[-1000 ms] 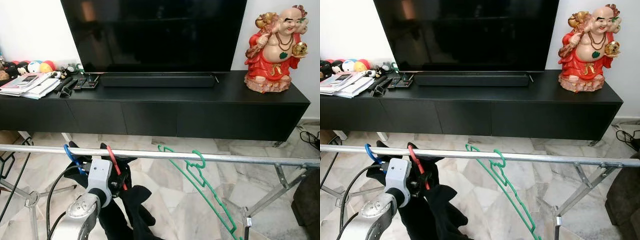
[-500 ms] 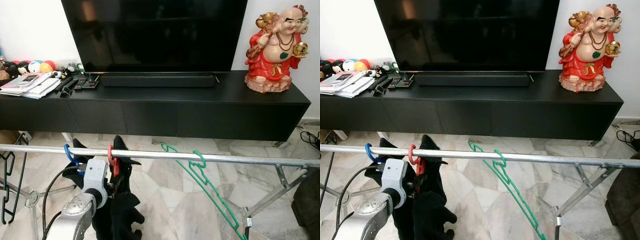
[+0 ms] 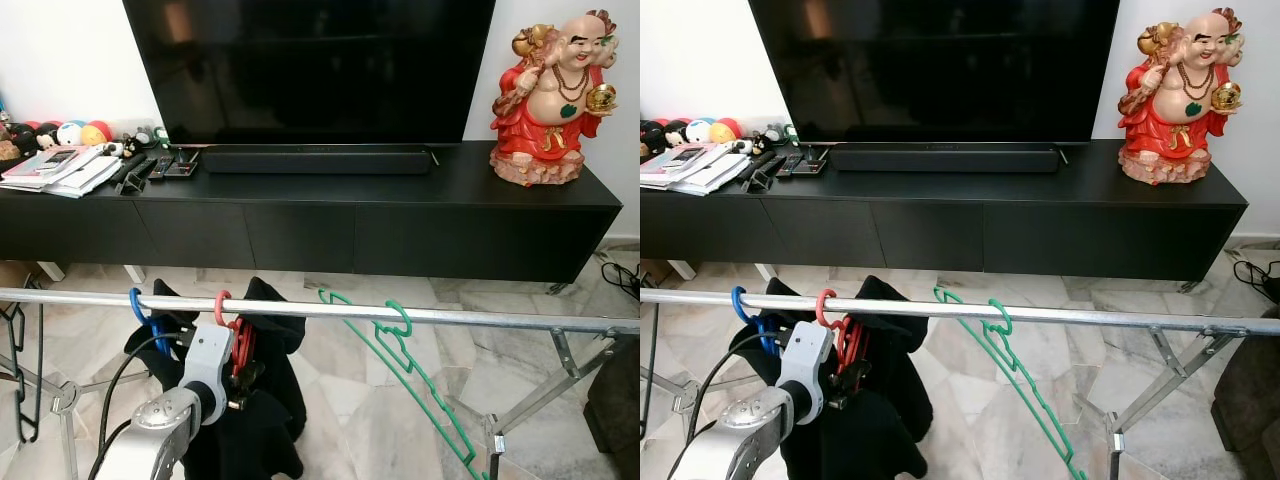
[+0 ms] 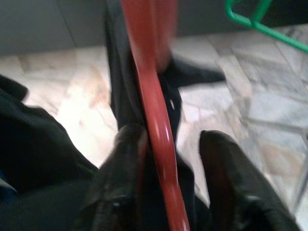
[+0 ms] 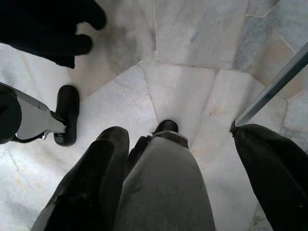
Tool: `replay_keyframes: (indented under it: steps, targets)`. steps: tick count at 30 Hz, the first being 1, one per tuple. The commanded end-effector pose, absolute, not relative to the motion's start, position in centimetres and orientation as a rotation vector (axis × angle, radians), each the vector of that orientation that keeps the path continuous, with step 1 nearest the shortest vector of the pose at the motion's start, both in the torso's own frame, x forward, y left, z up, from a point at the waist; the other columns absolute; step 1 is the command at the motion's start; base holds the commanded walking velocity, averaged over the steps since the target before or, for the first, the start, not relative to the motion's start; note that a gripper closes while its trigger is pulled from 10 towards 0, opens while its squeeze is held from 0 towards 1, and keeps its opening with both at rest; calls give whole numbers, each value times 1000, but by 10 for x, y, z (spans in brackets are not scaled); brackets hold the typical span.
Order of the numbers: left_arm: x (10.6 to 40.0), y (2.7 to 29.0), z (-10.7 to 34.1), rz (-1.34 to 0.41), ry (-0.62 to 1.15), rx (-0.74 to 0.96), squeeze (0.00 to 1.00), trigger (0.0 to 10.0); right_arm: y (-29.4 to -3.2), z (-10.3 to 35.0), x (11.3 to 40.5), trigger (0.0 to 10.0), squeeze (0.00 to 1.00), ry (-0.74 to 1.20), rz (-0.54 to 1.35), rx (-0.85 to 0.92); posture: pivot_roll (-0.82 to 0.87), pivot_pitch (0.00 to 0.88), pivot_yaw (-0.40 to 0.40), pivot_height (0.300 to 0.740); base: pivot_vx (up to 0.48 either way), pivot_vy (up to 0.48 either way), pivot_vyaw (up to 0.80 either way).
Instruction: Hang hanger
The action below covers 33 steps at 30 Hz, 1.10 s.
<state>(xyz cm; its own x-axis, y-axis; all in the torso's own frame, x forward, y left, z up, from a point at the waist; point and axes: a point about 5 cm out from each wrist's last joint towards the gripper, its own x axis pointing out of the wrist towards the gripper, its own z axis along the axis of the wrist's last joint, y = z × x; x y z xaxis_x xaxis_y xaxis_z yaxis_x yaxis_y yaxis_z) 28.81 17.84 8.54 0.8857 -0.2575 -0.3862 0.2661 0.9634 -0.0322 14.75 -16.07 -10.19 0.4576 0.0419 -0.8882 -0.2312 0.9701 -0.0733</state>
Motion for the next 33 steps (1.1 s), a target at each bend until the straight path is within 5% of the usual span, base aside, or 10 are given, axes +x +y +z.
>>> replay_keyframes:
  steps: [1,21,22,23,24,30,31,32,33]
  targets:
    - [292,180,86,-243,390,22,0,0,-154,-101,151,10000,0,1079,186,-201,26,44,58,740,0,0,0]
    - [289,179,68,-213,493,55,0,353,-149,-98,159,10000,0,1073,194,-200,25,45,59,740,0,0,0]
    - [289,179,67,-205,504,61,0,2824,-148,-98,159,10000,0,1074,194,-200,23,46,59,740,0,0,0]
    - [289,179,66,-201,511,64,0,2824,-148,-98,159,10000,0,1074,193,-200,23,46,59,740,0,0,0]
    - [289,178,65,-199,517,67,0,10000,-149,-98,159,10000,0,1074,193,-200,22,45,60,740,0,0,0]
    - [289,168,65,-248,489,56,0,10000,-149,-98,159,10000,0,1076,193,-199,21,46,59,740,0,0,0]
    - [289,168,64,-246,494,45,725,10000,-149,-98,159,10000,0,1076,193,-199,22,46,59,740,0,0,0]
    - [289,168,64,-244,494,43,1000,10000,-149,-98,159,10000,0,1076,194,-199,21,45,59,740,0,0,0]
    - [289,168,64,-242,494,44,1000,10000,-149,-98,159,10000,0,1076,194,-199,21,45,59,740,0,0,0]
